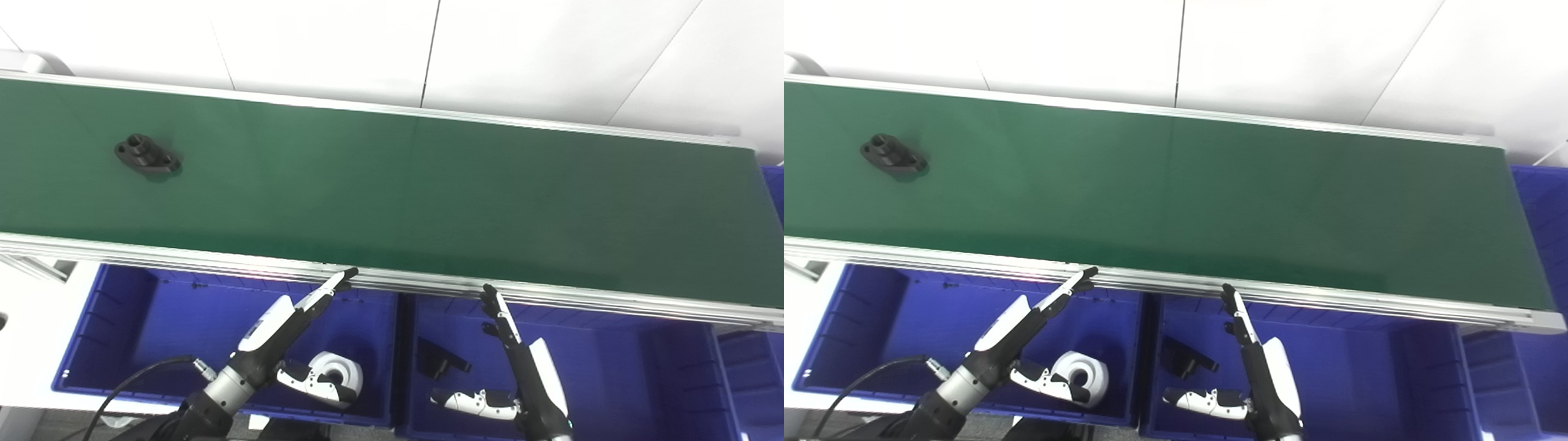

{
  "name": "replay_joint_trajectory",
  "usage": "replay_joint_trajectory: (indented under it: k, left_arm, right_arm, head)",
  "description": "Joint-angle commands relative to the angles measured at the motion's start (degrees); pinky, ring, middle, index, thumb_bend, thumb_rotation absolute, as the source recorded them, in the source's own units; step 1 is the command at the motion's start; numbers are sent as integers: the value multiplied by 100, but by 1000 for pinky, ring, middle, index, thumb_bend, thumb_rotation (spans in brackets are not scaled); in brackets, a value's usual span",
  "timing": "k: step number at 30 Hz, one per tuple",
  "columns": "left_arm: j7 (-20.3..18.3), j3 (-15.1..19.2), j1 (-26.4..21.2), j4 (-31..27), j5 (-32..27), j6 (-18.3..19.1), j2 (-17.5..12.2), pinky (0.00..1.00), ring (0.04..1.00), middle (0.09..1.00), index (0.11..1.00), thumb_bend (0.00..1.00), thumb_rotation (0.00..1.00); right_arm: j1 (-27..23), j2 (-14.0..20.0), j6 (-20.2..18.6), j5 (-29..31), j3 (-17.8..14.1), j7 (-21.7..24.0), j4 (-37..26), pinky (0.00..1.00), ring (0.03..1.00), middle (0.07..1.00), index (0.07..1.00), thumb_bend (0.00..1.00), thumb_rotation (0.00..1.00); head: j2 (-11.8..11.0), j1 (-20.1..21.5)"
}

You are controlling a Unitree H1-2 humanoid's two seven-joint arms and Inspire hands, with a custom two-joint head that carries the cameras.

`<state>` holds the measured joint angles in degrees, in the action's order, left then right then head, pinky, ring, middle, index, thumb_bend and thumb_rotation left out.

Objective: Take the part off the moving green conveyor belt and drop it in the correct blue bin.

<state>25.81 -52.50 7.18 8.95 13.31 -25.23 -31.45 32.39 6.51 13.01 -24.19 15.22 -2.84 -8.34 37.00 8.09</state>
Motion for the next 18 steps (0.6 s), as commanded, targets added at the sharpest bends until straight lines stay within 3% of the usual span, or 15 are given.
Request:
replay_joint_trajectory:
  k: [1,9,12,13,14,15,16,18]
  left_arm:
    - [203,-37,-135,-85,113,-170,-127,944,990,1000,1000,922,389]
    - [332,-187,-213,-30,91,-170,-137,942,990,1000,1000,922,380]
    - [369,-252,-237,34,96,-170,-83,931,984,1000,1000,923,371]
    - [367,-272,-244,46,87,-170,-68,930,984,1000,1000,923,370]
    - [365,-305,-263,76,58,-170,-30,930,983,1000,1000,921,368]
    - [370,-332,-278,97,38,-170,-6,912,973,1000,991,918,348]
    - [386,-352,-293,135,44,-170,32,897,964,997,984,918,333]
    - [472,-381,-311,199,71,-170,99,866,943,984,969,924,342]
  right_arm:
    - [8,2,339,22,16,-81,-130,848,936,953,997,913,290]
    - [-21,10,386,33,7,-101,-68,843,934,953,990,913,283]
    - [-34,64,435,100,-19,-82,-6,839,931,953,995,901,271]
    - [-39,82,464,150,-30,-71,20,840,931,954,995,901,269]
    - [-50,122,534,237,-51,-55,72,841,932,954,996,900,264]
    - [-57,149,586,293,-66,-45,109,859,945,962,999,894,262]
    - [-69,190,652,249,-83,-71,154,871,954,966,1000,890,263]
    - [-89,237,715,220,-111,-86,223,857,961,975,1000,884,278]
  head:
    - [-10,-26]
    - [-132,-214]
    - [-307,-827]
    - [-307,-827]
    - [-456,-1289]
    - [-456,-1289]
    - [-606,-1629]
    - [-704,-1797]
